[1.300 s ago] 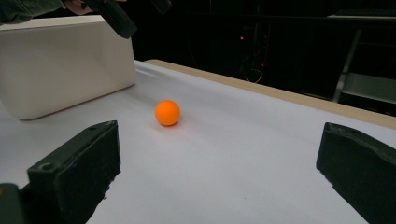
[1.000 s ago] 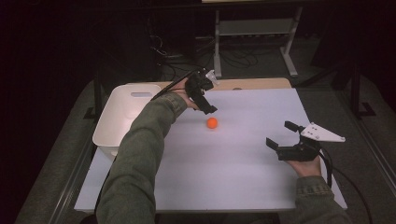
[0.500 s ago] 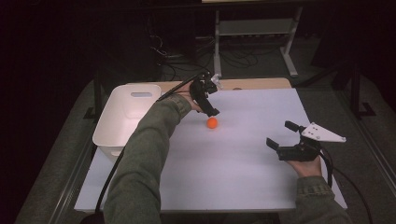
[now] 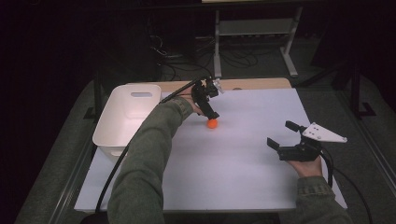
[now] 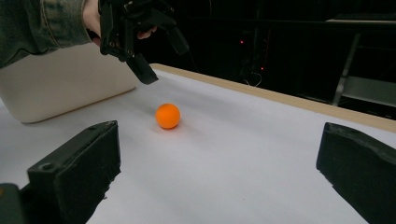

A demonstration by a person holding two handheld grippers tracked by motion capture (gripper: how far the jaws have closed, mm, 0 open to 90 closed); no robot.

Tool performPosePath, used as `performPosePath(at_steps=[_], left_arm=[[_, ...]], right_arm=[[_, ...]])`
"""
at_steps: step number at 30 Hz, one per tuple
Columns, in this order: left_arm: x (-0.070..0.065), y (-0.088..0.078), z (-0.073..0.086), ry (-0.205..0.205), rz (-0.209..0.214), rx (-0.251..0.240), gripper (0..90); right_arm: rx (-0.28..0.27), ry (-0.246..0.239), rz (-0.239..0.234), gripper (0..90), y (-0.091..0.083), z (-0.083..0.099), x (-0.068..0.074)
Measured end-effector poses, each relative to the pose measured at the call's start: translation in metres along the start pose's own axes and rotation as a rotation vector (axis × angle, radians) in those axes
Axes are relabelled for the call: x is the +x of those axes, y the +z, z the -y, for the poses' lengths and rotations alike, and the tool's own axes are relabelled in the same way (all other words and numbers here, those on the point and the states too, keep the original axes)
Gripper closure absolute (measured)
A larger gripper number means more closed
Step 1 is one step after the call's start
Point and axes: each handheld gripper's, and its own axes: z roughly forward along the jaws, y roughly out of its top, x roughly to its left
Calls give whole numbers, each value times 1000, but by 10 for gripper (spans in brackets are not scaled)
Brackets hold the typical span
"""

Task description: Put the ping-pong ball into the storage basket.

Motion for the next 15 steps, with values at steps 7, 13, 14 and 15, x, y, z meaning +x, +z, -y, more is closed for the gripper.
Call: performPosePath(at_steps=[7, 13, 14, 15], left_arm=[[1, 11, 3, 3, 10, 30, 0], [0, 18, 4, 0, 19, 42, 0], [0, 18, 5, 0, 20, 45, 0], [1, 19, 5, -2, 25, 48, 0]], right_arm=[[-2, 4, -1, 0, 0, 0, 0], [-3, 5, 0, 0, -1, 0, -1], [-3, 5, 1, 0, -1, 0, -1], [-4, 5, 2, 0, -1, 0, -1]])
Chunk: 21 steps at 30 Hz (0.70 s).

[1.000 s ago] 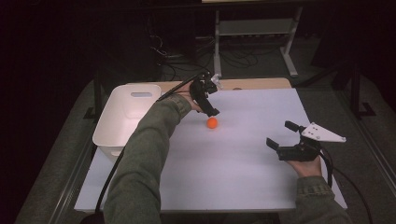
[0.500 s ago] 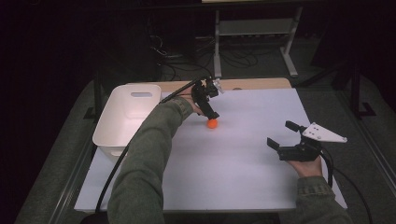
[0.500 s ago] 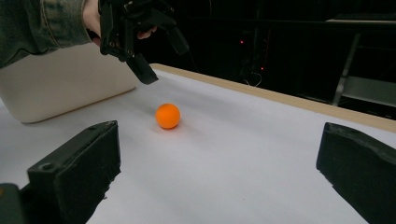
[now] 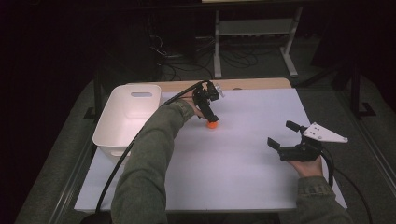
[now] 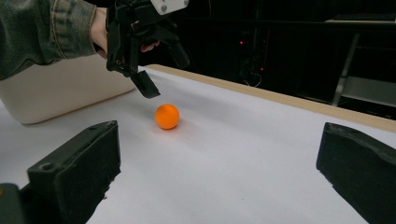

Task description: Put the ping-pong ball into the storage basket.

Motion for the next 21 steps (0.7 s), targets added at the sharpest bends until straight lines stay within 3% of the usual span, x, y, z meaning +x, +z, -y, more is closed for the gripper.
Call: performPosePath(at_steps=[21], left_arm=[[4, 18, 8, -43, 55, 59, 0]], right_arm=[[-4, 2, -1, 0, -1, 0, -1]])
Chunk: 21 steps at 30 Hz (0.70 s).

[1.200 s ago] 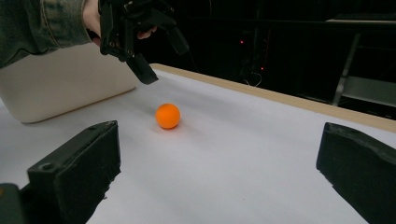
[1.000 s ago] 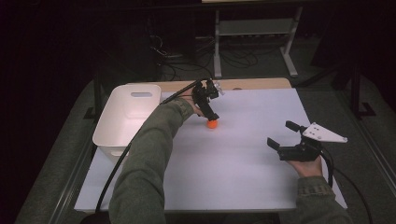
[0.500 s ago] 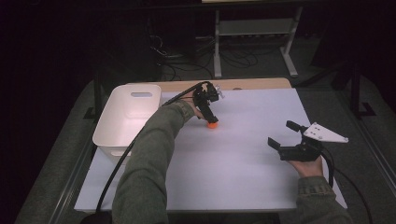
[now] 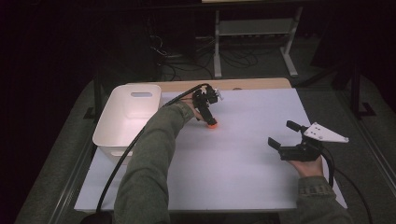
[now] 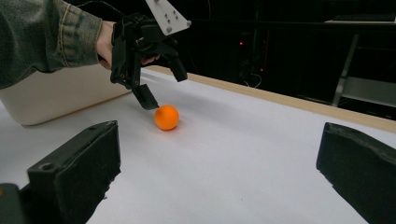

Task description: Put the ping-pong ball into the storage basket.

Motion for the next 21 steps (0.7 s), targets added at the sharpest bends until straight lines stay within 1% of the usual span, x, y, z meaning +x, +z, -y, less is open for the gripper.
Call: performPosePath(at_steps=[7, 12, 16, 21], left_arm=[[1, 4, 1, -9, 16, 14, 0], [1, 8, 2, -26, 31, 27, 0], [1, 13, 3, -25, 35, 53, 0], [0, 13, 2, -16, 43, 58, 67]], right_arm=[[1, 0, -1, 0, 0, 0, 0], [1, 0, -2, 0, 0, 0, 0], [-2, -1, -4, 0, 0, 0, 0], [-4, 2, -5, 0, 0, 0, 0]])
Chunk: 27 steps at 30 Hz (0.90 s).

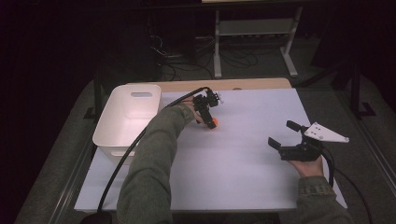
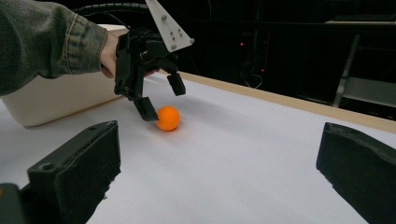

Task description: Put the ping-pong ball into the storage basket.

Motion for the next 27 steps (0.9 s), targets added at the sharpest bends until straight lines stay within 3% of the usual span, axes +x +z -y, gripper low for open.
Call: performPosePath(at_steps=[9, 27], left_arm=[[-1, 2, 0, -1, 36, 14, 191], [-2, 4, -2, -5, 52, 19, 381]], right_arm=[[3, 1, -3, 0, 0, 0, 0], [0, 5, -7, 0, 0, 0, 0]])
